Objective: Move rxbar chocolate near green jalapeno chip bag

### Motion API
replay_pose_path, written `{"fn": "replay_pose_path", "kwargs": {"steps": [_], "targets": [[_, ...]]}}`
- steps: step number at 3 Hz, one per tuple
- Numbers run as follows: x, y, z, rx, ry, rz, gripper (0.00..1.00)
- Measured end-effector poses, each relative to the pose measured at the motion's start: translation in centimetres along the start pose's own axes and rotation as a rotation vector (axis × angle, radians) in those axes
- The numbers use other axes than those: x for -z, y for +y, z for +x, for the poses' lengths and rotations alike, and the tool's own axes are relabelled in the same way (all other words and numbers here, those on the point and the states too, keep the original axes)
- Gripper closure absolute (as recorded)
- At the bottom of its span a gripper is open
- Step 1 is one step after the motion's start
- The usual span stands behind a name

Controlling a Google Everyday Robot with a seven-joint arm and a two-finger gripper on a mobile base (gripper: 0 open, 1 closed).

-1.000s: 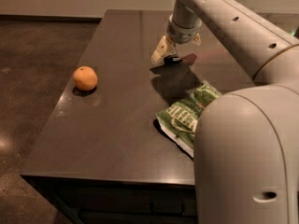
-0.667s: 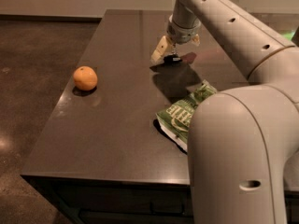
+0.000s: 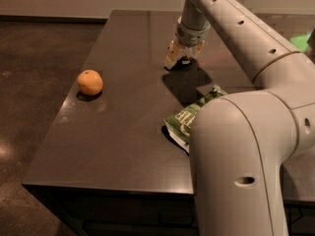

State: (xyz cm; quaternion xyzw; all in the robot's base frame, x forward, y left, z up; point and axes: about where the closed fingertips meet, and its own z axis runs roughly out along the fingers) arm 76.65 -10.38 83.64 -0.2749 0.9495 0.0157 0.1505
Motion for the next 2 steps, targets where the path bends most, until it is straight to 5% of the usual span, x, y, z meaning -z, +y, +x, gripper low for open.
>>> {"fn": "replay_pose_path", "kwargs": {"steps": [2], "targets": [[1.9,1.1,1.3,0.051,-0.003,-0.049,0.93]]}}
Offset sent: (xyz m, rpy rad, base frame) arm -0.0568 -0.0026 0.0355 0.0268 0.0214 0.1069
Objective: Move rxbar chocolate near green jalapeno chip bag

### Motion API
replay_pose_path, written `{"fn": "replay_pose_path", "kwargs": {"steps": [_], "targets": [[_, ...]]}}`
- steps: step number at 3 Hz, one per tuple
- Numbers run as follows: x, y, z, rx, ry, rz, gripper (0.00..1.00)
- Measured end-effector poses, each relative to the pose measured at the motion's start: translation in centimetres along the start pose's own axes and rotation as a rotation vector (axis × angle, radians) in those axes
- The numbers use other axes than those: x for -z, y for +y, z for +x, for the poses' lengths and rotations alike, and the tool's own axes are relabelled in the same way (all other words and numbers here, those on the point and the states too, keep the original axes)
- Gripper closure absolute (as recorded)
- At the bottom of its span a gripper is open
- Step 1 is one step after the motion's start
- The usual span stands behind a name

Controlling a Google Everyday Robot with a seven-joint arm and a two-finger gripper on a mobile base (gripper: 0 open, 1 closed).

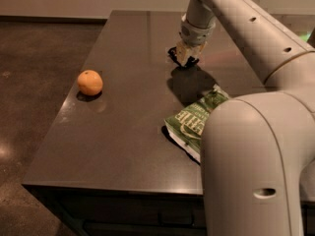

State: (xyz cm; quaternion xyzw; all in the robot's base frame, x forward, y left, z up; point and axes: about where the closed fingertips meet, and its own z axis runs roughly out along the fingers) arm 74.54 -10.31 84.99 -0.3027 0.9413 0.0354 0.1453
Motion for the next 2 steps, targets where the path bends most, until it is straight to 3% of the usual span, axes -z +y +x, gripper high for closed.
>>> {"fn": "replay_pose_path", "kwargs": {"steps": [1,2], "targets": [[2.0,1.4,1.5,0.041,0.007,-0.002,1.0],[3.7,3.5,3.3,0.097,0.033,-0.005,1.0]]}}
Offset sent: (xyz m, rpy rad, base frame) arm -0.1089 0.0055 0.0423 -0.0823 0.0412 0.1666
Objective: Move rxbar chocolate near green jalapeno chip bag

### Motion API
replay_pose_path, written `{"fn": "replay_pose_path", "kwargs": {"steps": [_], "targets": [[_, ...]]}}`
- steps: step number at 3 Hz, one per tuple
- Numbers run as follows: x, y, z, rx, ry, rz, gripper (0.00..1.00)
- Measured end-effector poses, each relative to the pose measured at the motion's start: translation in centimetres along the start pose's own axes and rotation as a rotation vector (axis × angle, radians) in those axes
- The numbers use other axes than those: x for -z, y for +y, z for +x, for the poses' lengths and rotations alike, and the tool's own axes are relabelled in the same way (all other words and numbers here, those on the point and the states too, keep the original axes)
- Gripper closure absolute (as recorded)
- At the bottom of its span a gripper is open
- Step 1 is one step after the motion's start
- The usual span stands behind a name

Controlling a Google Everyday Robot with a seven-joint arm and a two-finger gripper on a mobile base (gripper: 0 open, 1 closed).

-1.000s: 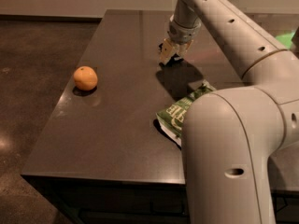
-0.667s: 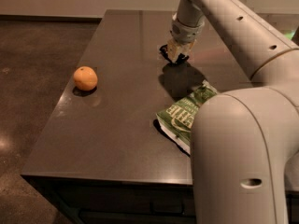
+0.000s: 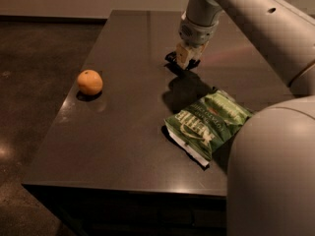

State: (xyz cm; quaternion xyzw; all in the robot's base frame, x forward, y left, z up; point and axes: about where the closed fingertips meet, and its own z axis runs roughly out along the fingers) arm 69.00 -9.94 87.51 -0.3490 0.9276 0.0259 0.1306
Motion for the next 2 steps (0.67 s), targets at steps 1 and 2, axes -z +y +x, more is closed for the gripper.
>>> {"fn": "replay_pose_path", "kwargs": {"steps": [1,2], "targets": [[1.2,2.5,1.9,0.048,0.032,-0.018,1.0],[2.4,4.6,4.3,0.068,0.071,-0.046,1.0]]}}
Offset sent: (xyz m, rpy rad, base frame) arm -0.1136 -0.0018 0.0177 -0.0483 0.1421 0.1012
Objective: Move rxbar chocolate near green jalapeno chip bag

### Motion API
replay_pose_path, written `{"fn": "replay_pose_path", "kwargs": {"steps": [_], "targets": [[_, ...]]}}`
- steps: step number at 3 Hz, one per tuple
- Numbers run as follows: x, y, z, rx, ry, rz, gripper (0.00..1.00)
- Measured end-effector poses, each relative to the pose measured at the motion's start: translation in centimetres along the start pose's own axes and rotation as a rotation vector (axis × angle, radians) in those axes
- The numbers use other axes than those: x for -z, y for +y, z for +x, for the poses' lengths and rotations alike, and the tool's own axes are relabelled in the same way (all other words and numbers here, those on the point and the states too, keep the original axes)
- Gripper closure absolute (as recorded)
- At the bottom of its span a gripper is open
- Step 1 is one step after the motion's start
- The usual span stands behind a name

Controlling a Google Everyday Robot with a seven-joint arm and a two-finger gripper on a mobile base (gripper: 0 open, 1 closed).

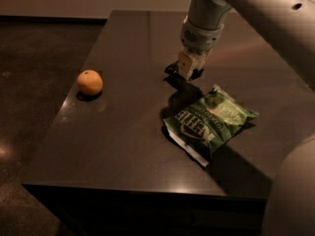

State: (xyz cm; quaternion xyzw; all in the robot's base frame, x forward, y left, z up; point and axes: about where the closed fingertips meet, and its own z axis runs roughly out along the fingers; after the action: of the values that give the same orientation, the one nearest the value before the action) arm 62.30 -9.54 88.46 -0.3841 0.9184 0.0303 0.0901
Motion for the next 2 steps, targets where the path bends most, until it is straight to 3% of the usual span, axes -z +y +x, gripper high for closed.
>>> {"fn": "replay_pose_path", "kwargs": {"steps": [1,2], "targets": [[0.6,1.6,2.1,-0.01,0.018,-0.024,0.84],[0.9,2.4,3.7,-0.024,0.029,-0.038,0.6]]}}
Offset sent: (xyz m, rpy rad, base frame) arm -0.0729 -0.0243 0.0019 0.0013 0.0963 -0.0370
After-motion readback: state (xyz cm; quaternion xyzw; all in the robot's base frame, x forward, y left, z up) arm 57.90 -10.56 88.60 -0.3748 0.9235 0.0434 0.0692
